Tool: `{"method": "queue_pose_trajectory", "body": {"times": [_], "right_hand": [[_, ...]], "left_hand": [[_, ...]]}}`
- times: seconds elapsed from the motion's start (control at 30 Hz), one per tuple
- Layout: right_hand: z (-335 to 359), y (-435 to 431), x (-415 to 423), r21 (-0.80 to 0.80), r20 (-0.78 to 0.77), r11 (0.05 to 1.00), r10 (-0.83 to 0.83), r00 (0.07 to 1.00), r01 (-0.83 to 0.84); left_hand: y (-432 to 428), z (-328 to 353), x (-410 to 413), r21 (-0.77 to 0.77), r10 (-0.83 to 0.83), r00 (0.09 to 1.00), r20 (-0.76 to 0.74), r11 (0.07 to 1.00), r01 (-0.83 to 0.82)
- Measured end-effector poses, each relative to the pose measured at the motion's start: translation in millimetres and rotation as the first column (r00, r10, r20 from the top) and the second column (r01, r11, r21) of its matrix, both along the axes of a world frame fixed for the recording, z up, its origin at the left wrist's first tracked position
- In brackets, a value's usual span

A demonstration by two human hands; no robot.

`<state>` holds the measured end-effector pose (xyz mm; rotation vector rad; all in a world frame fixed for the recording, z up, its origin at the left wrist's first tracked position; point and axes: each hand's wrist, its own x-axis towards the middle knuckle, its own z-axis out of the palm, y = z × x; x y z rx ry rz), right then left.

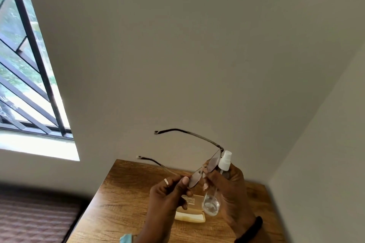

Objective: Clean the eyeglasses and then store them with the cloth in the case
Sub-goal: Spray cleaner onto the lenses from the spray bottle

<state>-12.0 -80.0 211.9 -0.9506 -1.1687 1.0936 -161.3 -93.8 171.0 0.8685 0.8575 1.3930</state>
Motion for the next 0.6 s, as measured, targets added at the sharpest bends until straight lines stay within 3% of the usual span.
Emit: {"method": "queue_pose_trajectory", "body": {"times": [0.13,0.27,0.4,0.6], "right_hand": [[-5,-1,-3,-0.032,-0.069,0.999,-0.036,0.997,0.034],[-16,-1,-3,-0.028,0.021,0.998,-0.064,0.998,0.064],[-32,-4,-4,-0.045,0.157,0.998,-0.041,0.987,0.048],[-40,-26,-26,0.014,0.34,0.999,0.03,0.94,-0.037]], "left_hand": [[11,4,-6,0.178,0.199,0.971,-0.131,0.969,-0.174],[38,16,-29,0.507,0.496,0.811,-0.311,0.808,-0.3],[68,34,-56,0.733,0.693,0.636,-0.34,0.619,-0.282],[94,39,-74,0.838,0.783,0.532,-0.322,0.498,-0.225]]}}
